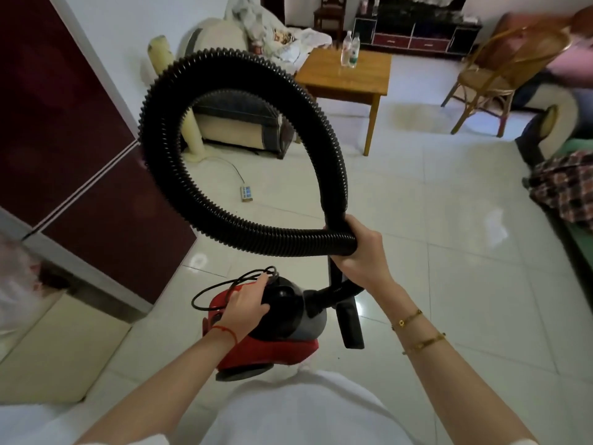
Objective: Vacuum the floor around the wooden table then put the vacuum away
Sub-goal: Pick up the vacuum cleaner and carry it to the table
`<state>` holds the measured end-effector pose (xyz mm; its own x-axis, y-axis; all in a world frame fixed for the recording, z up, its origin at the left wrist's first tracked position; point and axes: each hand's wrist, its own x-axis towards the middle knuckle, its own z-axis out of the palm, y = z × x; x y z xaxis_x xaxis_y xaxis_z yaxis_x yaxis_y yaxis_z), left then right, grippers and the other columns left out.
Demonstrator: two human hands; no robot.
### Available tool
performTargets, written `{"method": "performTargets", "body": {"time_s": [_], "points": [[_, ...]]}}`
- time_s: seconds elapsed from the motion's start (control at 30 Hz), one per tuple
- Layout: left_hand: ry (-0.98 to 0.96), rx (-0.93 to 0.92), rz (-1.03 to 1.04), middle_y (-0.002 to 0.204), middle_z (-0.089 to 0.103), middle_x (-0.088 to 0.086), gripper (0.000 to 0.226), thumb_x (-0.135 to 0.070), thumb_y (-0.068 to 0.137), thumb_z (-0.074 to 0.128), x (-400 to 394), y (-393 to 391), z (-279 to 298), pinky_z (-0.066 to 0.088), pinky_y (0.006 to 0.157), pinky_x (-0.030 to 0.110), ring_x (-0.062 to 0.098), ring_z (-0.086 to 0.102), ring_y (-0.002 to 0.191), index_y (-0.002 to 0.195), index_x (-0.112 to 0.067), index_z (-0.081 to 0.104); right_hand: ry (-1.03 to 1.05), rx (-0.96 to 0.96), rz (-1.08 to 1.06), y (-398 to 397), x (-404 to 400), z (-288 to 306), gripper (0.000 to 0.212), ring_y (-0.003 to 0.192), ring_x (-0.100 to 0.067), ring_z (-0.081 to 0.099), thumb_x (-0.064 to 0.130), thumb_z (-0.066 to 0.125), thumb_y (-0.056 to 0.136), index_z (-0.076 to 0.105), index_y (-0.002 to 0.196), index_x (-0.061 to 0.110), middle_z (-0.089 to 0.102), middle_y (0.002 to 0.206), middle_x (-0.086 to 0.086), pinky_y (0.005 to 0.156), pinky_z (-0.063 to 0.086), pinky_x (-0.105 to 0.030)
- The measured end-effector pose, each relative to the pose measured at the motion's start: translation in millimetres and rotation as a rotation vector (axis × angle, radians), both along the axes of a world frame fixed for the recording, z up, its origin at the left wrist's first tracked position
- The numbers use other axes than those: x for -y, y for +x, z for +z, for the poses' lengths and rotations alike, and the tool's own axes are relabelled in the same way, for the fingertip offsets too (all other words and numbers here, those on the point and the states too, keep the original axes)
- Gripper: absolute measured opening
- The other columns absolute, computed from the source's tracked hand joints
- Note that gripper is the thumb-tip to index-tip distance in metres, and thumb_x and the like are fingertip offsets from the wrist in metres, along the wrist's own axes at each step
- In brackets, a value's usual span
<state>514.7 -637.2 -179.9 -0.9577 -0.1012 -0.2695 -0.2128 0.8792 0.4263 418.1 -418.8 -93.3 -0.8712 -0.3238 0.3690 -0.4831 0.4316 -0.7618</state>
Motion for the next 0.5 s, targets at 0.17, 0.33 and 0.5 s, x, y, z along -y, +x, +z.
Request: {"method": "performTargets", "body": {"time_s": [0.17, 0.33, 0.5], "points": [[0.039, -0.091, 0.020, 0.088, 0.063, -0.003, 0.047, -0.003, 0.077, 0.056, 30.7, -109.3, 6.3, 0.050, 0.081, 0.037, 0.020, 0.063, 0.090, 0.118, -0.021, 0.043, 0.015, 0.000, 0.029, -114.1, 36.0, 12.2, 0.039, 0.075, -0.017, 0.066, 0.010, 0.067, 0.070, 0.062, 0.107, 0.020, 0.068, 0.084, 0.007, 0.068, 0.054, -0.040], [-0.031, -0.155, -0.014, 0.086, 0.066, 0.001, 0.038, -0.004, 0.077, 0.058, 73.8, -222.7, -2.3, 0.050, 0.073, 0.036, 0.025, 0.065, 0.087, 0.112, -0.014, 0.046, 0.025, -0.032, 0.041, -224.1, 78.7, 9.2, 0.040, 0.078, -0.015, 0.066, 0.009, 0.068, 0.070, 0.061, 0.107, 0.023, 0.068, 0.086, 0.008, 0.068, 0.054, -0.041], [-0.046, -0.125, -0.002, 0.092, 0.065, 0.003, 0.035, -0.006, 0.081, 0.057, 120.4, -330.3, -12.3, 0.046, 0.075, 0.035, 0.027, 0.063, 0.093, 0.113, -0.014, 0.045, 0.027, -0.021, 0.048, -331.7, 127.8, 0.0, 0.040, 0.078, -0.016, 0.066, 0.011, 0.067, 0.071, 0.060, 0.108, 0.024, 0.067, 0.086, 0.008, 0.068, 0.054, -0.042]]}}
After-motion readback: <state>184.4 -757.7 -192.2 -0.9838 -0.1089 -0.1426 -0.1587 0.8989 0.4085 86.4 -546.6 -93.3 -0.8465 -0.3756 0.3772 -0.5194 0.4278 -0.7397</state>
